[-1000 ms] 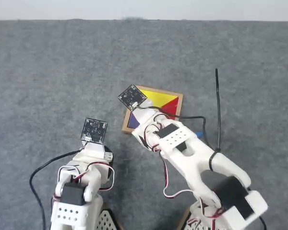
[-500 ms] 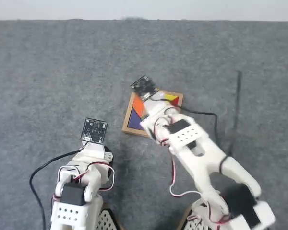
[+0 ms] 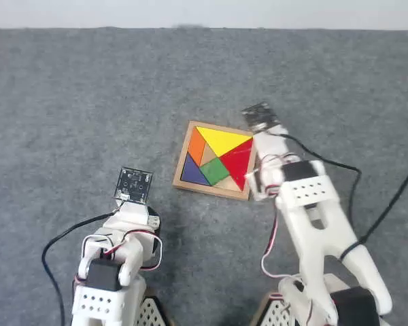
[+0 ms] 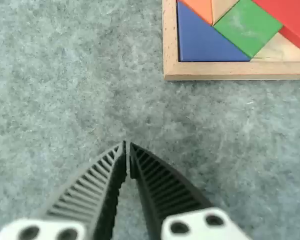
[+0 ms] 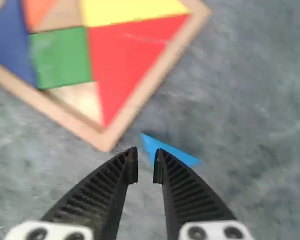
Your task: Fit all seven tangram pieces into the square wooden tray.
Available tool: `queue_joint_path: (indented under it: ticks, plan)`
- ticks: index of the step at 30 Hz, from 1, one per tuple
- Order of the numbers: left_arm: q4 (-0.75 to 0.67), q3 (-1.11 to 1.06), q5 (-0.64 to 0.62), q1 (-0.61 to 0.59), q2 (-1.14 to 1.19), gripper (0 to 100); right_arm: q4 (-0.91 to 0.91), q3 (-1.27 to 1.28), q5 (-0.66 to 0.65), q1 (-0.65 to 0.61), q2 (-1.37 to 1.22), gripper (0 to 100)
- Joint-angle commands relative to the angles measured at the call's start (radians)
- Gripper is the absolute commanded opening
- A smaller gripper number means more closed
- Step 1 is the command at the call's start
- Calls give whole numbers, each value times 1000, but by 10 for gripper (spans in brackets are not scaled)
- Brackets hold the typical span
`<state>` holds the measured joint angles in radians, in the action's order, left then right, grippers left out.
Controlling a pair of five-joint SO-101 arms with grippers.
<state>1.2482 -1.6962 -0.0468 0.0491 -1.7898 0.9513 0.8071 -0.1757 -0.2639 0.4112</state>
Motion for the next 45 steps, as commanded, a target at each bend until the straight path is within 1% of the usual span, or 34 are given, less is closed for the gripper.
queue_joint_path:
  ticks: [1,4,6,24,30,35,41,45]
  plan:
    - [6,13,-12,2,-12,12,31,-48,-49,36,-18,136]
    - [6,13,-12,2,-12,12,30,-48,-81,25,-27,233]
    - [6,13,-12,2,-12,12,28,-44,-92,8,-36,262]
    - [6,13,-12,2,-12,12,-104,-64,-104,-5,-271,263]
    - [6,13,-12,2,-12,12,-137,-69,-253,-10,-289,263]
    - [6,13,-12,2,-12,12,-139,-66,-439,-12,-289,263]
    - [6,13,-12,2,-12,12,-73,-63,-664,-4,-291,263]
    - [6,13,-12,2,-12,12,-24,-63,-749,-5,-291,262]
